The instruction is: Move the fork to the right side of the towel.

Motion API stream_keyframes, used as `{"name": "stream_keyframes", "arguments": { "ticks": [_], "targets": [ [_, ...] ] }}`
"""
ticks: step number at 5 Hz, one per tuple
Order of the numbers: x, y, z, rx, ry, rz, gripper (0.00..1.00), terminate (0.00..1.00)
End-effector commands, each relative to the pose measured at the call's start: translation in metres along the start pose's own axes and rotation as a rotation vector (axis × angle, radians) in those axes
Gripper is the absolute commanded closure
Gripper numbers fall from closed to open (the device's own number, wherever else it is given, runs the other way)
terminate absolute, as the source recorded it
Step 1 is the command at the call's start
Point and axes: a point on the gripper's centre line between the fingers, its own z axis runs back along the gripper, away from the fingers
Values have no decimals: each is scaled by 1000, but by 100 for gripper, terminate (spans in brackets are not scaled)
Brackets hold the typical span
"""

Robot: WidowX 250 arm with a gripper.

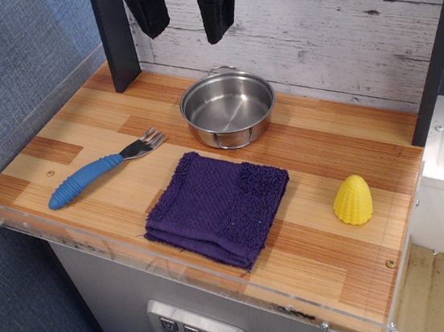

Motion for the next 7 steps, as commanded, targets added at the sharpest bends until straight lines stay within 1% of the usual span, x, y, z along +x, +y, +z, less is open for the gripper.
{"name": "stream_keyframes", "arguments": {
  "ticks": [1,2,3,4,5,6,7],
  "targets": [
    [0,0,0,0,0,0,0,0],
    [14,21,2,-21,-32,-60,0,0],
    [24,52,-7,-7,-30,-49,0,0],
    [28,88,-13,24,-34,-58,0,0],
    [29,120,-22,31,-18,-83,0,0],
    [24,129,-36,50,15,-119,0,0],
    [16,120,-46,18,13,-146,0,0]
  ]
}}
